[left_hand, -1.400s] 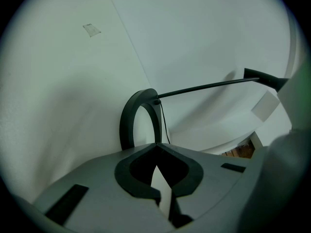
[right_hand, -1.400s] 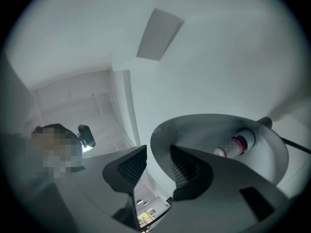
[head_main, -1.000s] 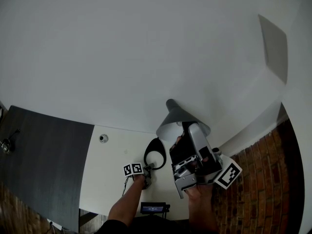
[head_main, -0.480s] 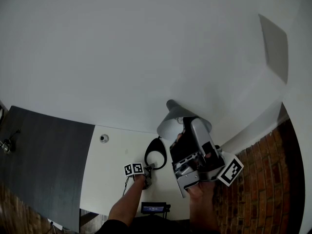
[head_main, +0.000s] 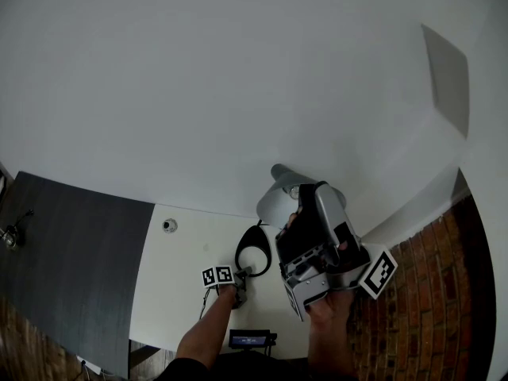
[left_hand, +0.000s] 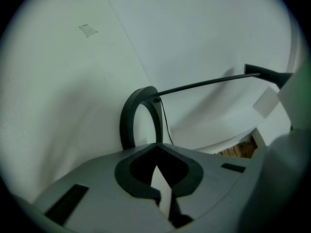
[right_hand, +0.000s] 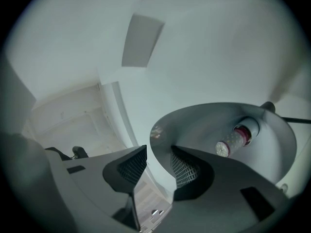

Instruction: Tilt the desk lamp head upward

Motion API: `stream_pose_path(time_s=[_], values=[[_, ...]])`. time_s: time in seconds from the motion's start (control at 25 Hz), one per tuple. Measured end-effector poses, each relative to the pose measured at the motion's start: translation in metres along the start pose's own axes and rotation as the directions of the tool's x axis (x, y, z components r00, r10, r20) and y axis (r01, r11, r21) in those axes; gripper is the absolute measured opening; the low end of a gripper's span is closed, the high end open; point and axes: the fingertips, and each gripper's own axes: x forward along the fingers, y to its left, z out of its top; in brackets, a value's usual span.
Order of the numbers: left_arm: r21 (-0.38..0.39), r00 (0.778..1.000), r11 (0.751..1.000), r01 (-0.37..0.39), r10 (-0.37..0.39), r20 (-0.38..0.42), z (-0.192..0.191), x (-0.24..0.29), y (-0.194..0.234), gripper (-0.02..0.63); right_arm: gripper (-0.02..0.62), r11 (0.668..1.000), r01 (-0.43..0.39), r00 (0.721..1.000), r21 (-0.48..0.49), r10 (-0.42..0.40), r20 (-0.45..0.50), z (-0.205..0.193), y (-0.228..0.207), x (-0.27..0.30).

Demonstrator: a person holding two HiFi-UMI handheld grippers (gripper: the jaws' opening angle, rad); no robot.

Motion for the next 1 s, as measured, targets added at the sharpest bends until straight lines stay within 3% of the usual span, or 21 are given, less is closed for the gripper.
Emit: stream_pose_path(time_s=[0.36,0.6,0.72,0.84,1.0], values=[[0.003,1.000,1.000,0.001,-0.001,0.002,0.001,0.000,0.000,0.011,0.144,0.999,-0.016,1.000,0.041,0.016,0.011,0.000,0.001,-0.001],[-0.029,1.000,1.000,0.011,-0.010,0.027,0.002,-0.004,0.003,0.011,0.144,0.998,-0.017,0.999,-0.054,0.015,-0.039,-0.022,0.003,-0.021],[-0.081,0.996,0.996,0.040,-0.033,0.084,0.011,-0.011,0.007,0.012,0.144,0.994,0.069,0.989,-0.088,-0.080,-0.125,-0.050,-0.022,-0.051],[-0.106,0.990,0.991,0.079,-0.065,0.128,0.013,-0.020,0.009,0.012,0.144,0.969,0.211,0.953,-0.125,-0.232,-0.194,-0.065,-0.059,-0.088],[-0.153,0.979,0.983,0.099,-0.068,0.194,0.003,-0.045,0.019,0.012,0.144,0.912,0.398,0.902,-0.105,-0.409,-0.139,-0.045,-0.103,-0.146]])
